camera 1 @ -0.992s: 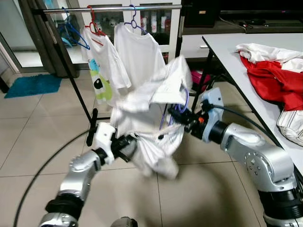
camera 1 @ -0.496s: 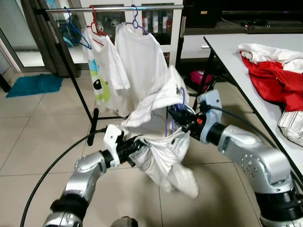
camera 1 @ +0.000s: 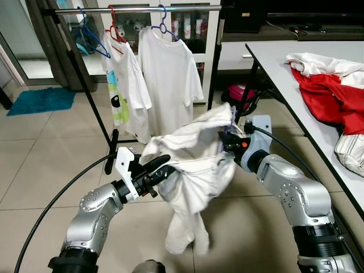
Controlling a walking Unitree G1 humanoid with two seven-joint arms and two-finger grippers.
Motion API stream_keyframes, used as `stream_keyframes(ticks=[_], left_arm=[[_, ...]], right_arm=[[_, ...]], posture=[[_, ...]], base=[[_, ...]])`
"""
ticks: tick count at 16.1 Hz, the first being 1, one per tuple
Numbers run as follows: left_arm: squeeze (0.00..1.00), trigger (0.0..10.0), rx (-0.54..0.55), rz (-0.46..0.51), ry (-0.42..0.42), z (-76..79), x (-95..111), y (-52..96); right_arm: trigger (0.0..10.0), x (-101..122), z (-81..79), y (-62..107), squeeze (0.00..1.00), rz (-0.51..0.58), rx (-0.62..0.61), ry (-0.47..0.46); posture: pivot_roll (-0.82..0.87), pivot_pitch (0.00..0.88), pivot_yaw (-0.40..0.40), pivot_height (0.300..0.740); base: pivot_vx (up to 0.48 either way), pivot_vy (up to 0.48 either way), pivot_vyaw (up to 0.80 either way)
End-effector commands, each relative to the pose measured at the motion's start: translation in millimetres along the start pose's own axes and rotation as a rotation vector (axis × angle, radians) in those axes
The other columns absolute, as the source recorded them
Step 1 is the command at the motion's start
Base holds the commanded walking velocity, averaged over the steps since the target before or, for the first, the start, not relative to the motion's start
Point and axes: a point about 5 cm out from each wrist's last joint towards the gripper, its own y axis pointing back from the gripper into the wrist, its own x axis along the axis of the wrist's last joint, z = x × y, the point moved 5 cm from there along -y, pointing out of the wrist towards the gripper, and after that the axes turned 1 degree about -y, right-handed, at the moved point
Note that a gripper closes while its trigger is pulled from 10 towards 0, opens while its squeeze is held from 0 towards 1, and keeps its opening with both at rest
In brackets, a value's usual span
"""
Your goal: Hang hanger
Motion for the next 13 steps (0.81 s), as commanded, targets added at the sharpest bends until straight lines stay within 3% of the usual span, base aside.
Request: stream_keyframes(ticks=[1,3,4,5,6,9,12,13], left_arm=[[1.0,10.0,0.038,0.003,-0.063,-1.8,11,2.3],[1.0,10.0,0.072,-0.024,-0.088,-2.0,9,4.7],[0.9,10.0,0.087,-0.031,-0.097,-2.0,9,6.3],[0.26,10.0,0.125,-0.091,-0.134,-7.5,3,8.1],[0.0,10.0,0.137,-0.137,-0.179,-10.8,0,8.5],[0.0,10.0,0.198,-0.034,-0.142,-10.4,22,13.5],[0.0,10.0,0.519,0.06,-0.198,-29.9,43,34.7],[0.0,10.0,0.571,0.038,-0.222,-30.3,42,42.6]], right_arm=[[10.0,14,7.0,-2.4,0.0,0.05,-0.03,0.044],[10.0,8,10.5,-6.0,0.0,0.037,-0.037,0.051],[10.0,4,10.9,-8.7,0.0,0.027,-0.037,0.062],[10.0,2,10.0,-11.5,0.0,0.019,-0.034,0.069],[10.0,1,9.5,-13.7,0.0,0.014,-0.033,0.072],[10.0,-1,12.9,-13.7,0.0,0.015,-0.046,0.076],[10.0,-5,22.9,0.2,0.0,0.067,-0.123,0.017],[10.0,-13,25.0,6.1,0.0,0.053,-0.143,0.028]], posture=[[-0.11,0.0,0.024,0.74],[-0.1,0.0,0.023,0.74],[-0.1,0.0,0.019,0.74],[-0.09,0.0,0.015,0.74],[-0.09,0.0,0.014,0.74],[-0.08,0.0,0.013,0.74],[-0.08,0.0,0.033,0.74],[-0.08,0.0,0.033,0.74]], base=[[0.0,0.0,0.0],[0.0,0.0,0.0],[0.0,0.0,0.0],[0.0,0.0,0.0],[0.0,0.0,0.0],[0.0,0.0,0.0],[0.0,0.0,0.0],[0.0,0.0,0.0]])
